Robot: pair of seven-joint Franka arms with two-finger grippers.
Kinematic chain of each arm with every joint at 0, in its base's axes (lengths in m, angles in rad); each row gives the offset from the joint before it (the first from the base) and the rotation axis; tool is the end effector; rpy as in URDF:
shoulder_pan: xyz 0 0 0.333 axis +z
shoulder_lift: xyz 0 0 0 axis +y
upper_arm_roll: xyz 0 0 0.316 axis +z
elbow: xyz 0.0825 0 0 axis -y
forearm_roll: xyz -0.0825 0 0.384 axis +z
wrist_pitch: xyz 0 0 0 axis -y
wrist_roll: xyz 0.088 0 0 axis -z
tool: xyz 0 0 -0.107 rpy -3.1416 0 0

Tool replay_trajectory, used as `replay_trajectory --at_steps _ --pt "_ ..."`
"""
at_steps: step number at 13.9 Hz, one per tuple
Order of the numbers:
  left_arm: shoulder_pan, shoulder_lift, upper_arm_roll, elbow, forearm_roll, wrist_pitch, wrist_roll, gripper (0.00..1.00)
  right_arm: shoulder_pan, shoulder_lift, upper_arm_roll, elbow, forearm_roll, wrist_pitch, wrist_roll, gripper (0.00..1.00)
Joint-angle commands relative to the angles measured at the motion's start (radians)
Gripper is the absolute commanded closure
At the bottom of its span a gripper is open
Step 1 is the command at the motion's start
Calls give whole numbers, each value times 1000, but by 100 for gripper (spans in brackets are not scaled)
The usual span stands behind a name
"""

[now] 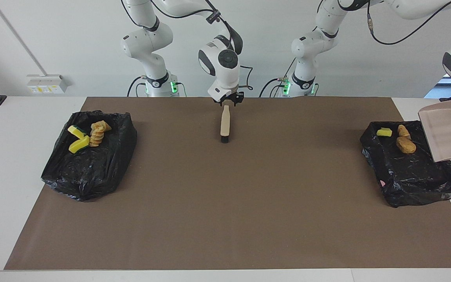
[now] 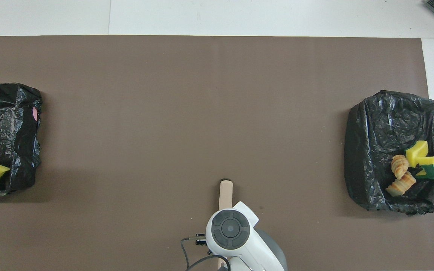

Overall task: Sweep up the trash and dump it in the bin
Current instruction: 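Tip the dustpan into the bin with the left gripper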

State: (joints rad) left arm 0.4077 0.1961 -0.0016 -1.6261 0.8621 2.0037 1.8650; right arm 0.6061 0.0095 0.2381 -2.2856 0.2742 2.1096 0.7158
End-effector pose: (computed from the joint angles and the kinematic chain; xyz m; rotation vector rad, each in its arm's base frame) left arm 0.5754 0.2973 0.5422 -1.5902 1.9359 0.8812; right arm 0.3199 0.3789 0.3356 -3.0795 0.0533 0.4468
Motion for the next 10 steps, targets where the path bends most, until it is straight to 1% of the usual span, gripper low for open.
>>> replay_trajectory --at_steps 1,3,5,6,8,9,10 --pt "-4 -10 3 69 -33 -36 -10 100 -40 6 -6 92 -21 -75 -19 0" --pt "-15 -18 0 84 -186 -72 -20 100 -96 6 -6 148 -71 -79 -18 0" --pt "-62 -4 -8 124 -222 -132 -52 100 -179 4 -6 208 -159 -86 -19 0" --pt "-94 -3 -8 130 -238 -161 -99 100 -228 3 -6 250 -217 -108 -24 0" --pt "-165 -1 -8 129 -351 -200 -249 100 -325 3 -8 325 -315 -149 -89 0" --pt "-214 2 -8 123 -388 -251 -339 100 -371 1 -14 354 -323 -155 -137 0" --pt "-277 2 -9 123 -396 -296 -483 100 -417 -2 -32 386 -325 -166 -197 0"
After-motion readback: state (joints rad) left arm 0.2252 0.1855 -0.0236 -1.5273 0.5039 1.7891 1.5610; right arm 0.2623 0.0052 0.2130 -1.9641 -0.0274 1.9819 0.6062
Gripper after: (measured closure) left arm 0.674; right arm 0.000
